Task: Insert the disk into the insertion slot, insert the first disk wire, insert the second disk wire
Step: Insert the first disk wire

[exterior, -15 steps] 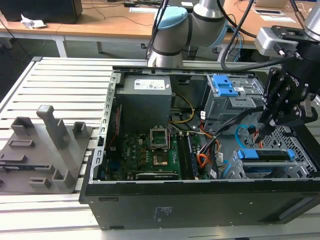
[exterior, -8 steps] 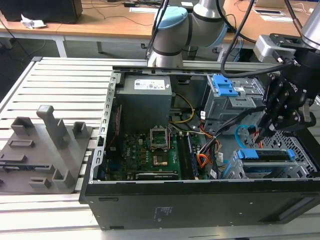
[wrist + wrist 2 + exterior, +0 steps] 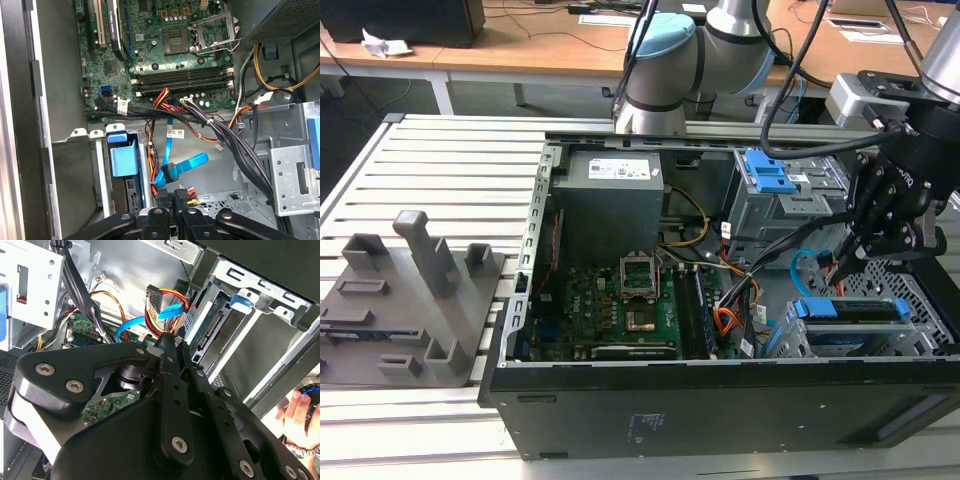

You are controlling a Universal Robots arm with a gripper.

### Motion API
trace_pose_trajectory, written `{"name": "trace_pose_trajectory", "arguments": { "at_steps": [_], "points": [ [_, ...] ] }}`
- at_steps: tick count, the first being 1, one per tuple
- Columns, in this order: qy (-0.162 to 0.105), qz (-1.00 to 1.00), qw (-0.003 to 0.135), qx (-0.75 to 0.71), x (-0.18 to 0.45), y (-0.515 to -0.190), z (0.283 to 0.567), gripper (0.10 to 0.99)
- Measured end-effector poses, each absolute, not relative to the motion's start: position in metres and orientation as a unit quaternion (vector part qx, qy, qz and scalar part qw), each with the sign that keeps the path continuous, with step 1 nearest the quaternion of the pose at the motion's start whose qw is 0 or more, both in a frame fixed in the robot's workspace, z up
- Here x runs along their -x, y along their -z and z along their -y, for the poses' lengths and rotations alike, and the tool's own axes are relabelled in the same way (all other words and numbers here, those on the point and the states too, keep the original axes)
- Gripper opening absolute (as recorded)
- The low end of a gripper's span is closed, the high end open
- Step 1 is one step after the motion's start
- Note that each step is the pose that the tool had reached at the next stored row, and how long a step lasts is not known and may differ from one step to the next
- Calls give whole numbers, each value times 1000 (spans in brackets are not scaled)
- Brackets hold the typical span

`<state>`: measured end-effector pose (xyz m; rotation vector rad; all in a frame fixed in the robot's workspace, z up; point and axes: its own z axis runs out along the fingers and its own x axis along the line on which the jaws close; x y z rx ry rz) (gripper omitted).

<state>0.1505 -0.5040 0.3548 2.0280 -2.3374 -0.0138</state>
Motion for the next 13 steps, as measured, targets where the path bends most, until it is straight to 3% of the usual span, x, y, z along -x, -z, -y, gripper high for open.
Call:
{"name": "trace_pose_trajectory", "arguments": {
  "at_steps": [13],
  "points": [
    [4,755,23,-655,-151,-354,510,165]
  ]
}}
